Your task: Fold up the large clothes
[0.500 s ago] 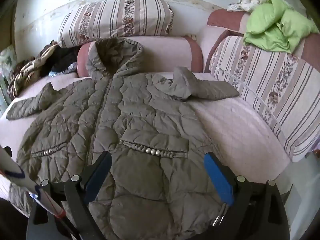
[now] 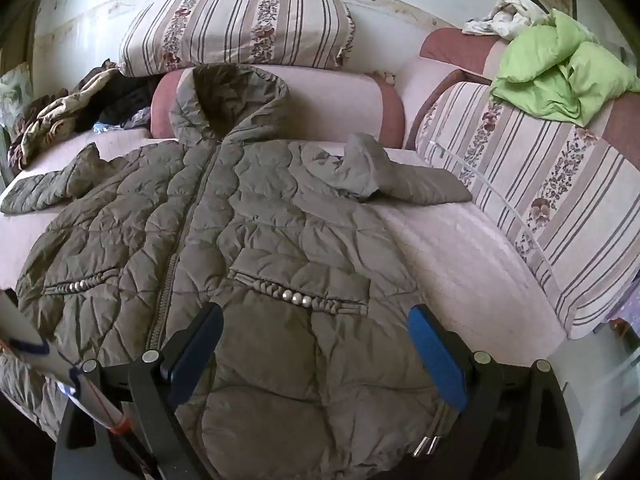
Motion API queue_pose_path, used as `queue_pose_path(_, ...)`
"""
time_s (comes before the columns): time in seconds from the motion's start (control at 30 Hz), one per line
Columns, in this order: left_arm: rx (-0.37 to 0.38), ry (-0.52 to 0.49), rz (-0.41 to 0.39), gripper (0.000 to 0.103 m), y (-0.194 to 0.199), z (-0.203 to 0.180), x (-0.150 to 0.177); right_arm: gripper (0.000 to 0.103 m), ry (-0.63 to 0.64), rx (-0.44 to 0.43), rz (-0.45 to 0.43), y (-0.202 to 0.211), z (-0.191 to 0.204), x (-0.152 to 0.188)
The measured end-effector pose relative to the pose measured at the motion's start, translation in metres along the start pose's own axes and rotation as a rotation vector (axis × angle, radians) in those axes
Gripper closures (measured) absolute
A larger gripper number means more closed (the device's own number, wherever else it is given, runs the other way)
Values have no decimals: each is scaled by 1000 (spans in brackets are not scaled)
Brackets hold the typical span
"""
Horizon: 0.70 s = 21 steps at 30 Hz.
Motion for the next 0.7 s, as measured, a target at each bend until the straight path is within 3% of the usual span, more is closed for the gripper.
queue_pose_path(0.5,82,-28,-18,7,7,-20,9,7,7,14,18,-3,-4,4)
queue_pose_path(0.63,120,-25,30,21,5,-25,13,7,8,23,30,-5,-5,6)
queue_pose_path(0.7,130,-18,46,23,4,-25,14,7,11,27,46,-8,-5,8)
Point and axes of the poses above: each gripper's, at about its wrist camera, not at the fingertips, and y roughly against the way its jaws point, z to its left, x to its underside, the point moved 4 cm from there along -y, roughly the way its jaws point, and after that the axes turned 10 degrees about -z, right-handed, at the moved point
